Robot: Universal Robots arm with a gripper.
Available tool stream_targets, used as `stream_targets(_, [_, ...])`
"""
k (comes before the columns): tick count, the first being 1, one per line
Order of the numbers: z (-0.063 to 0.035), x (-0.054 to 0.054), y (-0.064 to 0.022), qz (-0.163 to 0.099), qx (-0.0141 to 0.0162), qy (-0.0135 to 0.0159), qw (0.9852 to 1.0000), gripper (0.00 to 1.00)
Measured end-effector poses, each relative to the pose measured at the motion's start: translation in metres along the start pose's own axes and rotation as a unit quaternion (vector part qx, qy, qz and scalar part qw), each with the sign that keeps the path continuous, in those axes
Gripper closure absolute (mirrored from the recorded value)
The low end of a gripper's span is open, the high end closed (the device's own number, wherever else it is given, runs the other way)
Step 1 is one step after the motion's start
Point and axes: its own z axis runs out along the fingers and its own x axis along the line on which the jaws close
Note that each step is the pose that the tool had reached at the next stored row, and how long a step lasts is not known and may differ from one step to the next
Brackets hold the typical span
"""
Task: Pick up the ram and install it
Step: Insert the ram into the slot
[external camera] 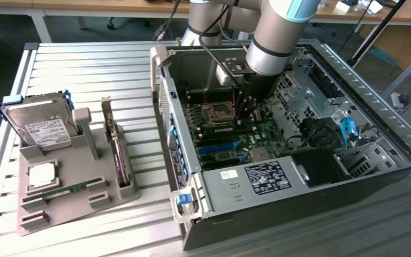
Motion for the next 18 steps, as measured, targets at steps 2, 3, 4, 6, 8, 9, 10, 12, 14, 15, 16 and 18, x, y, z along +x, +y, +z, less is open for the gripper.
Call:
stream_targets(2, [0.0000, 0.0000, -0.0003, 0.000, 0.0000, -0.0001, 1.0000, 0.87])
stream_targets(3, [0.0000, -0.0001, -0.0003, 0.000, 0.0001, -0.0001, 1.0000, 0.87])
stream_targets(4, [0.0000, 0.0000, -0.0004, 0.000, 0.0001, -0.0001, 1.0000, 0.87])
stream_targets(6, [0.0004, 0.0001, -0.0004, 0.000, 0.0001, -0.0002, 1.0000, 0.87])
stream_targets(8, [0.0005, 0.0003, -0.0004, -0.001, 0.0000, 0.0001, 1.0000, 0.87])
stream_targets(9, [0.0006, 0.0003, -0.0004, -0.002, 0.0001, 0.0001, 1.0000, 0.87])
stream_targets(10, [0.0006, 0.0003, -0.0004, -0.002, 0.0001, 0.0001, 1.0000, 0.87])
stream_targets(12, [0.0007, 0.0003, -0.0004, -0.004, 0.0001, 0.0002, 1.0000, 0.87])
stream_targets(14, [0.0008, 0.0003, -0.0004, -0.004, 0.0001, 0.0003, 1.0000, 0.87])
stream_targets(15, [0.0011, 0.0003, -0.0004, -0.004, 0.0001, 0.0002, 1.0000, 0.87])
stream_targets(16, [0.0016, 0.0002, -0.0005, -0.004, 0.0002, 0.0001, 1.0000, 0.87])
stream_targets(18, [0.0028, 0.0002, -0.0006, -0.004, 0.0001, 0.0002, 1.0000, 0.87])
